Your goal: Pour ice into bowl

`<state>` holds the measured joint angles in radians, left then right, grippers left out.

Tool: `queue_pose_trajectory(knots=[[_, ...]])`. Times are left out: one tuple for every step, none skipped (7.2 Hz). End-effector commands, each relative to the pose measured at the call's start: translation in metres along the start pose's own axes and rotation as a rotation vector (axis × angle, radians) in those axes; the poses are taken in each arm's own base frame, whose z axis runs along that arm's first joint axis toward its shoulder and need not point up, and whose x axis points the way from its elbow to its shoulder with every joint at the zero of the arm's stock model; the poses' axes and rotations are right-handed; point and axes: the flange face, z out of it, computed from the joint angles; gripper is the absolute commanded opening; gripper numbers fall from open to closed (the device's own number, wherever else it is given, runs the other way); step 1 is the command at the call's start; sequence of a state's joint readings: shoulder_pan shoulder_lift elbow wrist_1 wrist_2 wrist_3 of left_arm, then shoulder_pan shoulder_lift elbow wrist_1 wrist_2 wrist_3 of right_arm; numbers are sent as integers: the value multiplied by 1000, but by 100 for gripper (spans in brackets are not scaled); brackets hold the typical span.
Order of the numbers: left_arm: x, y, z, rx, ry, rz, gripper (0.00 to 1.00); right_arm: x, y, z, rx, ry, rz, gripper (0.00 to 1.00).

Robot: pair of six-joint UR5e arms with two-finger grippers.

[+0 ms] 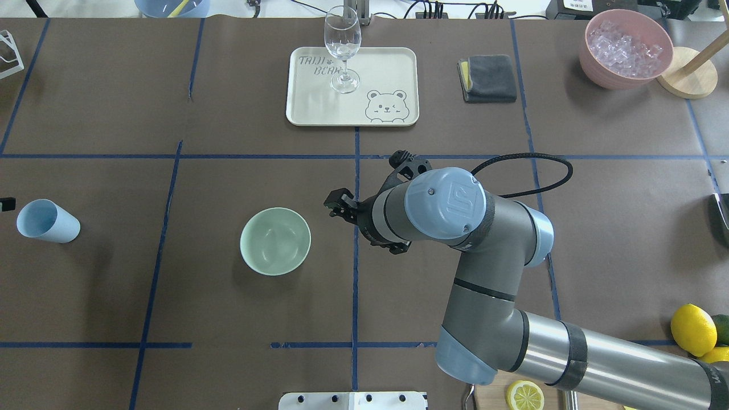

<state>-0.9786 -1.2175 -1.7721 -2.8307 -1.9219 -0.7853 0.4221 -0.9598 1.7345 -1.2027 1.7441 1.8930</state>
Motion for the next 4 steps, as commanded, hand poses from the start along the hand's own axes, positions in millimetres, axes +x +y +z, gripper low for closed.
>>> queue_pose_trajectory(knots=[[6,51,-1,111,-90,-77,98,5,0,2,1,8,0,100],[9,65,2,166,-129,-116,98,5,0,1,2,6,0,100],[25,86,14,201,-156,-151,99,3,1,-1,0,0,-1,100],[33,97,18,257,-178,-163,99,3,1,0,1,2,-1,100]])
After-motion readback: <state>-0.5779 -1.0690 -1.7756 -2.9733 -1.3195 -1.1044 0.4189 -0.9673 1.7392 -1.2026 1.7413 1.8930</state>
